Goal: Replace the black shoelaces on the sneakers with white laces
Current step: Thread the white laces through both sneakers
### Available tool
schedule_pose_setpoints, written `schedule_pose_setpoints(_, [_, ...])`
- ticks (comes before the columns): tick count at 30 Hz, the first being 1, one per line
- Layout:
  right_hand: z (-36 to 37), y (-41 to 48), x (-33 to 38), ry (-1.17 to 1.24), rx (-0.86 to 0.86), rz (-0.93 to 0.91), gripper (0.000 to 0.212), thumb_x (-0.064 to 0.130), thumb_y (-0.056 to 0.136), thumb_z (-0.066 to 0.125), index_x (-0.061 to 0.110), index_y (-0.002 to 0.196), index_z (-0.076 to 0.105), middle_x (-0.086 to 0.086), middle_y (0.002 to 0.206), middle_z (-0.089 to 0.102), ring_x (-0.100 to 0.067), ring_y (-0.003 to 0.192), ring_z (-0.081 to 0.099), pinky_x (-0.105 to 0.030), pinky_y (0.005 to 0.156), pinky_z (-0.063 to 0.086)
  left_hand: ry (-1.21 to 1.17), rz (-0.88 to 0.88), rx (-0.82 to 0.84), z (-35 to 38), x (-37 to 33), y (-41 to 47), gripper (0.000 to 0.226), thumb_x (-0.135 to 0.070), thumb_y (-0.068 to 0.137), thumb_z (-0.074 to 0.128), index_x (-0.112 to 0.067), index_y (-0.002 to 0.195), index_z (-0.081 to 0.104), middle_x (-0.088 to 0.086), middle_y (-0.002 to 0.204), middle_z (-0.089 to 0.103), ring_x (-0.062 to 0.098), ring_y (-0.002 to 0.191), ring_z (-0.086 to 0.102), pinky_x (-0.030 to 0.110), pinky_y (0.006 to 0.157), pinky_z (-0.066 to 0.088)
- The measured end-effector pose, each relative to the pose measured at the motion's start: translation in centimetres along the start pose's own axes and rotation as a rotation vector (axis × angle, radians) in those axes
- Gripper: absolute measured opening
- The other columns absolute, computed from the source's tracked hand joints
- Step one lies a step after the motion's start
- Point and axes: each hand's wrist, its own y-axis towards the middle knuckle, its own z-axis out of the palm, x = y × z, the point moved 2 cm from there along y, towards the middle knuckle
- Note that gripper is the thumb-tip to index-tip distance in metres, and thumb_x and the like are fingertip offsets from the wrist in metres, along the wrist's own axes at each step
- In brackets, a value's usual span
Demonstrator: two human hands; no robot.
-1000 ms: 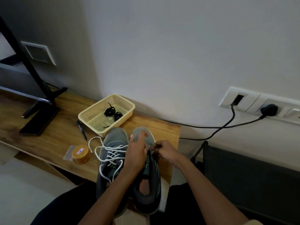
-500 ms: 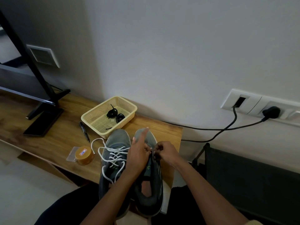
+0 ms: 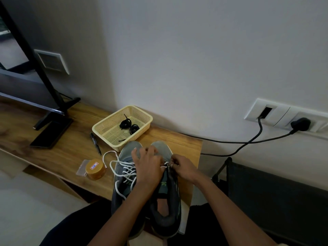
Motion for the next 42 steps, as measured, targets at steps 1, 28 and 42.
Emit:
schedule_pose_setpoints(1, [0.0, 0.0, 0.0, 0.008, -0.006, 0.008, 0.026, 0.010, 0.094, 0.046, 0.026, 0.074, 0.044, -0.006, 0.087, 0.054, -0.020, 0.081, 0.050, -0.029, 0.064, 0.035, -0.004, 0.000, 0.010, 0.1, 0.0, 0.0, 0.020, -0.039, 0.087, 0.059, -0.033, 0.105, 0.067, -0.010, 0.135, 0.039, 0.019, 0.131, 0.025, 0.047, 0.112, 0.000])
schedule_pose_setpoints(28, [-2.1, -0.3, -0.1, 0.437, -0.110, 0.264, 0.024, -0.011, 0.088, 0.036, 0.006, 0.075, 0.046, -0.015, 0.069, 0.062, -0.022, 0.053, 0.064, -0.028, 0.049, 0.050, -0.024, -0.048, 0.241, -1.0, 1.8, 0.5, 0.045, -0.040, 0.081, 0.061, -0.034, 0.125, 0.051, -0.009, 0.149, 0.032, 0.023, 0.145, 0.010, 0.066, 0.104, -0.016])
schedule_pose_setpoints(42, [-2.0, -0.7, 1.0, -0.344, -0.106, 0.024, 0.019, 0.035, 0.083, 0.067, 0.029, 0.101, 0.069, 0.009, 0.129, 0.047, -0.023, 0.125, 0.024, -0.034, 0.095, 0.026, -0.147, 0.012, 0.325, -2.0, 3.8, 1.2, 0.043, -0.055, 0.088, 0.053, -0.037, 0.127, 0.053, -0.012, 0.140, 0.048, 0.013, 0.140, 0.024, 0.061, 0.103, -0.021])
